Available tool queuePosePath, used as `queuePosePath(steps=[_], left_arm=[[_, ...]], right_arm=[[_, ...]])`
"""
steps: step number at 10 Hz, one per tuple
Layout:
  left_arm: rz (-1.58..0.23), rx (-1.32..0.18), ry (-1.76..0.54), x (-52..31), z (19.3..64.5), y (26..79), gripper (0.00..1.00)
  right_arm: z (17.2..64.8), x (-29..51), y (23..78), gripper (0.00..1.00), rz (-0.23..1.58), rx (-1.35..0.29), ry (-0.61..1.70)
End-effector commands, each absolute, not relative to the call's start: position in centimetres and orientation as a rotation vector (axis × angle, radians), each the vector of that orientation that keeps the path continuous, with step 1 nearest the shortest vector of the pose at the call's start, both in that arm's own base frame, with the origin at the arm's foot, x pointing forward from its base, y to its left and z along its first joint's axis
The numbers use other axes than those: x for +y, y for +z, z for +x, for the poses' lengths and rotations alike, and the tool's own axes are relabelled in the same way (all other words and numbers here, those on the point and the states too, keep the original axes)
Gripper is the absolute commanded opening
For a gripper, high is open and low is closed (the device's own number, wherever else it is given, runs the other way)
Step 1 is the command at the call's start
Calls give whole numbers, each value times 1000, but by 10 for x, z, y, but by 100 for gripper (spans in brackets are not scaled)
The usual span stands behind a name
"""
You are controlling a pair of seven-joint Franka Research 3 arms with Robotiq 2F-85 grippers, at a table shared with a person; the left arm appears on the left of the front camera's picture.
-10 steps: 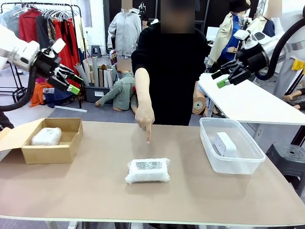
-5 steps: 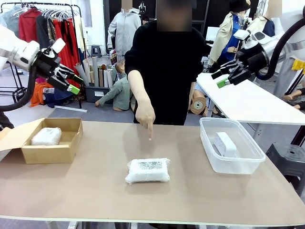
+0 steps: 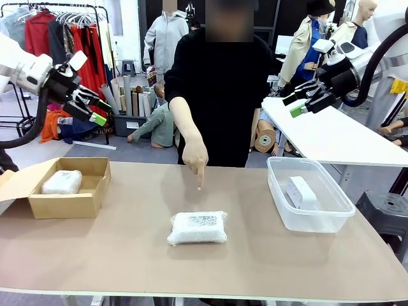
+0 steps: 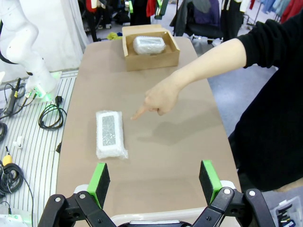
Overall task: Separate and place wrapped and unwrapped clocks.
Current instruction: Pick up the Digital clock indicated by the person.
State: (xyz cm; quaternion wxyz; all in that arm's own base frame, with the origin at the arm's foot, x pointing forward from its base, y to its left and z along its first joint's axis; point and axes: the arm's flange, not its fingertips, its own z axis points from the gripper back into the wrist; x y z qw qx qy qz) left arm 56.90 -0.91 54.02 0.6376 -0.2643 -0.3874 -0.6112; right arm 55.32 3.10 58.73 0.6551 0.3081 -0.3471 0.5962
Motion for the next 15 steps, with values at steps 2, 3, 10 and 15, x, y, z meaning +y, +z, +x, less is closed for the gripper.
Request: queuePosePath(steps=[2,3,10,15], left_arm=[[-603,-885,-1395,-9,569,540,100],[-704,-817,-1502,-21,559,551,100],[-577,-514,-1618,-165,527,569,100],[-346,-253,-1747,-252,519,521,100]], right_arm=[[552,31,588,100,692,-798,1363],[552,31,588,100,692,-798,1363],[552,31,588,100,692,-798,1363],[552,31,588,100,692,-798,1363]])
